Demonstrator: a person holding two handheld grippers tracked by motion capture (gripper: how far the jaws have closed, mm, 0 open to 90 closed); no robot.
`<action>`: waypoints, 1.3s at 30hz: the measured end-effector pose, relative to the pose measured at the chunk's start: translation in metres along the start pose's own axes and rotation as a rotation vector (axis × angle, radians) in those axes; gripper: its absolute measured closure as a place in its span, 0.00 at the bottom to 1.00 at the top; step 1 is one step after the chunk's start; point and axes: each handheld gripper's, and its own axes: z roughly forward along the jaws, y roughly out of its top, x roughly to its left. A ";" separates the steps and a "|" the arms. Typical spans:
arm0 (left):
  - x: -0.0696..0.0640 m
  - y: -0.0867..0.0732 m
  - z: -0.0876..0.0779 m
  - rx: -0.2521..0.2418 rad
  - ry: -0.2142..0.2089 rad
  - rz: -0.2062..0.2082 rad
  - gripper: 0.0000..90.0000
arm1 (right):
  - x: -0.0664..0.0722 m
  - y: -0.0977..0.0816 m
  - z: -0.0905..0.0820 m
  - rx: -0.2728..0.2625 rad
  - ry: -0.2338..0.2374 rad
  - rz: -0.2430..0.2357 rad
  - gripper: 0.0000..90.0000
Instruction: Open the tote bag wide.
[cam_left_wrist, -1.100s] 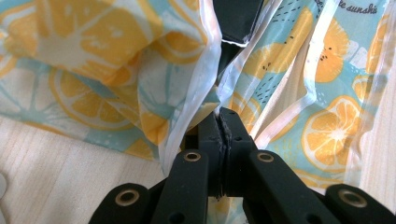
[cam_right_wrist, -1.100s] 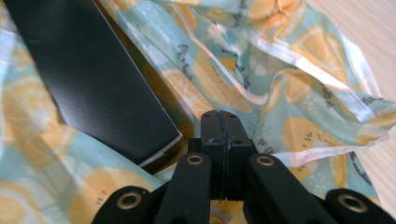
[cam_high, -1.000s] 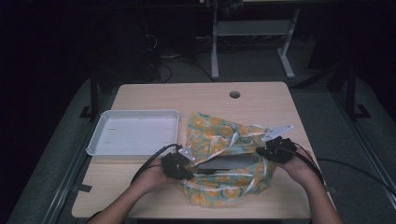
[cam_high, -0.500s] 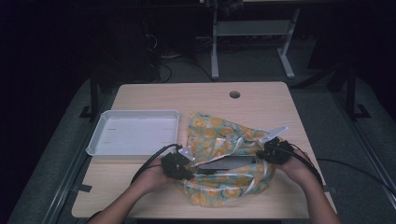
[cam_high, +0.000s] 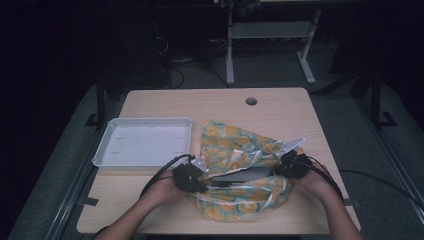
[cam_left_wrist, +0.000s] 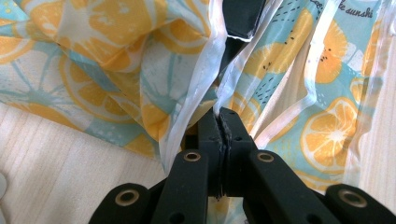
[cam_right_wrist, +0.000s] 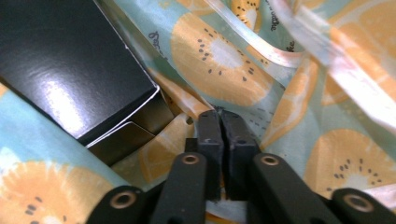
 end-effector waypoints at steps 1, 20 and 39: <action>0.000 0.000 0.000 0.000 0.001 0.001 0.98 | 0.000 0.000 -0.001 -0.003 0.004 0.010 0.92; 0.001 0.000 0.000 -0.002 -0.006 -0.008 0.98 | 0.006 -0.009 -0.063 -0.131 0.041 0.048 0.75; 0.001 0.000 0.000 -0.003 -0.007 -0.010 0.98 | 0.026 -0.001 -0.053 -0.094 0.121 -0.047 0.71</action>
